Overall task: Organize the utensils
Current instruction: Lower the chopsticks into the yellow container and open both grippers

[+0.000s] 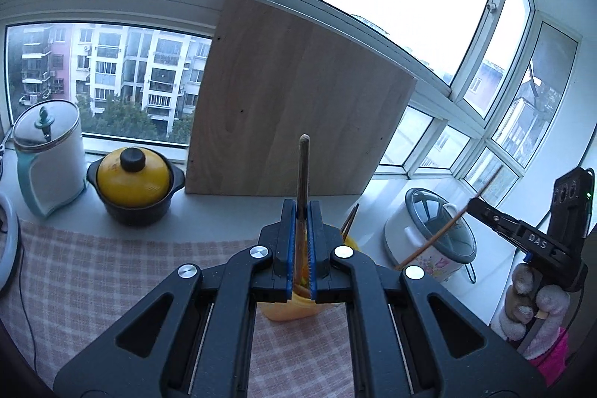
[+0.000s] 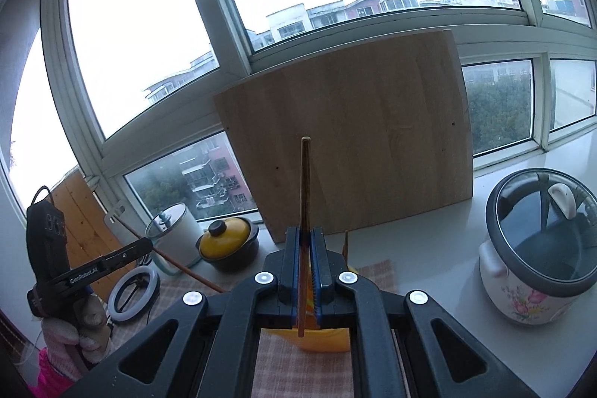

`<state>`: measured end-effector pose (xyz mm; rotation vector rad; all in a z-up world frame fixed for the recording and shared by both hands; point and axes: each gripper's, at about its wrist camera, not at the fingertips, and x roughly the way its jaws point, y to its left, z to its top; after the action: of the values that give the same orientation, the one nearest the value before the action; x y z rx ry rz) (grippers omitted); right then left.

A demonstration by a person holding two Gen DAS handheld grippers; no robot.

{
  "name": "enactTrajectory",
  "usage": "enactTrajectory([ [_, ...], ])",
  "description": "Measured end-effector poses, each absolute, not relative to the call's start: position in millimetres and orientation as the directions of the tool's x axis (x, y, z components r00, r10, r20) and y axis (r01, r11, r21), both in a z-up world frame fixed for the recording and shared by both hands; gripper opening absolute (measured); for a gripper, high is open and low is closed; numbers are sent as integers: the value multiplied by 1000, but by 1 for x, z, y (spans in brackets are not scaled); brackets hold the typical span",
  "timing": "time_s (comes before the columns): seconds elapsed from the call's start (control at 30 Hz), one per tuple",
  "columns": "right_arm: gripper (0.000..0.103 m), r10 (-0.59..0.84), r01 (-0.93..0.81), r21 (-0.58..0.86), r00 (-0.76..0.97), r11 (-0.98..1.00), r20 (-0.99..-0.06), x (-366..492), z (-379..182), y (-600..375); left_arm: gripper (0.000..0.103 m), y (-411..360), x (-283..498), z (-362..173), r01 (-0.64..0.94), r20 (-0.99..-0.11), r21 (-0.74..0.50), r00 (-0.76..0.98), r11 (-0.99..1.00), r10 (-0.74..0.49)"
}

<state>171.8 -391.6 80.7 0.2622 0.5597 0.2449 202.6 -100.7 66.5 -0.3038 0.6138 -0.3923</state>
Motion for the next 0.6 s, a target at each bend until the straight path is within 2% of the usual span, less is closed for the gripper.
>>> enactTrajectory([
  [0.1, 3, 257, -131, 272, 827, 953, -501, 182, 74, -389, 3, -108, 208, 62, 257, -508, -368, 749, 894, -425],
  [0.6, 3, 259, -61, 330, 757, 942, -600, 219, 21, -386, 3, -129, 228, 21, 253, -584, -404, 669, 879, -461],
])
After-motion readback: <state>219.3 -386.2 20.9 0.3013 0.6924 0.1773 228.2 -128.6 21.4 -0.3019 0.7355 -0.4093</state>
